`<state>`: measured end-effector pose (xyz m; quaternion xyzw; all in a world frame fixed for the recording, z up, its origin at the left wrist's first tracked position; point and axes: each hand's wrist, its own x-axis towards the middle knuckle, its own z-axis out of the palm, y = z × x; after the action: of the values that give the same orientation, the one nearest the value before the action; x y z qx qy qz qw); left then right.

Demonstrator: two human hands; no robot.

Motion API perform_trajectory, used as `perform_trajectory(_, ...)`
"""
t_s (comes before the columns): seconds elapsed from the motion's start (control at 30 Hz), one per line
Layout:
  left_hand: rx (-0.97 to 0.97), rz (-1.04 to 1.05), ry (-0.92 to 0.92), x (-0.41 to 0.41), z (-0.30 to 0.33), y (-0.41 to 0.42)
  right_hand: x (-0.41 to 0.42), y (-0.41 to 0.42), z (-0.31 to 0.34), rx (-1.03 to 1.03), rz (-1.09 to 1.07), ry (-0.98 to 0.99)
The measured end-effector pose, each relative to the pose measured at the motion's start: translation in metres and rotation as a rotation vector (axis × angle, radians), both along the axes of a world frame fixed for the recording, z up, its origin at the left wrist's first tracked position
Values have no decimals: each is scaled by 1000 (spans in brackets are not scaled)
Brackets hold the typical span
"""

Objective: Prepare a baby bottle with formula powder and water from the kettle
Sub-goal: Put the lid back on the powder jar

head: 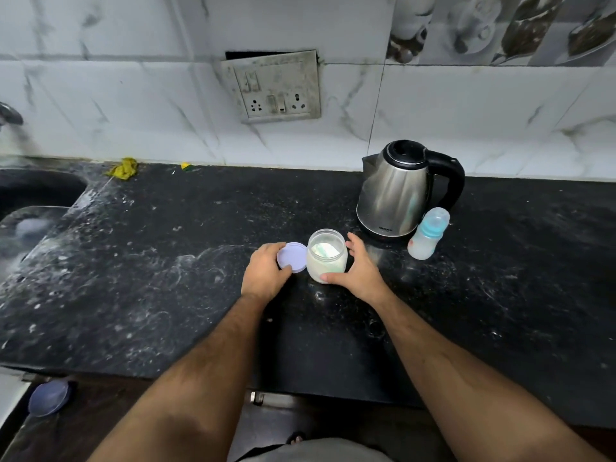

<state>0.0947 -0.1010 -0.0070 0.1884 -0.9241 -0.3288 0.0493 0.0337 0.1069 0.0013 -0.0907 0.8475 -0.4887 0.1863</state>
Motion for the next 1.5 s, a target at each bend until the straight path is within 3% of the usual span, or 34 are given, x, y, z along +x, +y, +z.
perform_trajectory(0.13, -133, -174, -226, -18, 5, -11, -4, -13, -6, -15, 20, -5)
perform_trajectory(0.37, -218, -323, -346, -44, 2, -8, 1, -21, -2, -27, -46, 72)
perform_trajectory(0.73, -266, -247, -265, -44, -6, 7, 12, 0, 0, -43, -142, 57)
perform_trajectory(0.83, -65, -153, -179, -48, 0, 16, 14, 14, 4, -105, -163, 50)
perform_trajectory(1.03, 690, -8, 38, -65, 42, 48, 13, 50, 26, -331, -182, 16)
perform_trajectory(1.17, 1027, -26, 109, -77, 76, 74, 17, 68, 40, -442, -158, -23)
perform_trajectory(1.33, 1158, -167, 128, -83, 103, 106, 21, 80, 56, -495, -146, -5)
perform_trajectory(1.5, 1015, -323, 63, -79, 106, 127, 18, 88, 59, -510, -165, -2)
